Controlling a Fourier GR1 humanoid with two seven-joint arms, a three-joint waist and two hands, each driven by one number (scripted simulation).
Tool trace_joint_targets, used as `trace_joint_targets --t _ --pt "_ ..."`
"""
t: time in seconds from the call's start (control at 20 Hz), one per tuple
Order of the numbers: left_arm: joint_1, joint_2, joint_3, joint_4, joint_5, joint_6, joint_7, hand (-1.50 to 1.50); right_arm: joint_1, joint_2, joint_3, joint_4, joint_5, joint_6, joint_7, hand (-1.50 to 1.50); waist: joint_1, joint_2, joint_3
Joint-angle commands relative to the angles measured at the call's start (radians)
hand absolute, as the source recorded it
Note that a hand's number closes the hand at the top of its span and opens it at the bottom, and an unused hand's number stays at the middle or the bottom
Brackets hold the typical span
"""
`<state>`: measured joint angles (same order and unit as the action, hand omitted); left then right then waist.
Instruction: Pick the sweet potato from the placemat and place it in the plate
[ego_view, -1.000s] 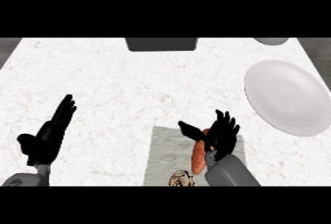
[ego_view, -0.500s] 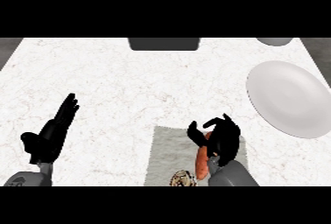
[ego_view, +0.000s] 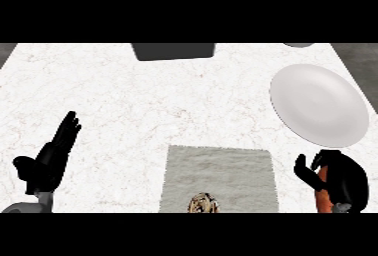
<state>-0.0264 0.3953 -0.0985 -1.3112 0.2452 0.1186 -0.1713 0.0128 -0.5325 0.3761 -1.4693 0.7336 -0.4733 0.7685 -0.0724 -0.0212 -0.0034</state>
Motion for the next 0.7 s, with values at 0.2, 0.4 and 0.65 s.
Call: trace_joint_targets --t 0.2,0.4,0.65 --pt "0.031 0.006 0.016 -0.012 0.016 -0.011 -0.004 0.00 0.224 -0.372 -0.270 -0.025 -0.338 0.005 -0.487 1.50 -0.022 0.005 0.008" --pt "0.041 0.017 0.023 -0.024 0.008 -0.012 -0.013 0.00 0.311 -0.475 -0.466 -0.024 -0.549 0.073 -0.716 1.50 -0.013 0.003 0.006" --pt "0.032 -0.001 0.007 0.001 -0.003 -0.035 -0.035 0.00 0.375 -0.506 -0.718 0.001 -0.708 0.107 -0.922 1.50 0.011 0.011 0.003"
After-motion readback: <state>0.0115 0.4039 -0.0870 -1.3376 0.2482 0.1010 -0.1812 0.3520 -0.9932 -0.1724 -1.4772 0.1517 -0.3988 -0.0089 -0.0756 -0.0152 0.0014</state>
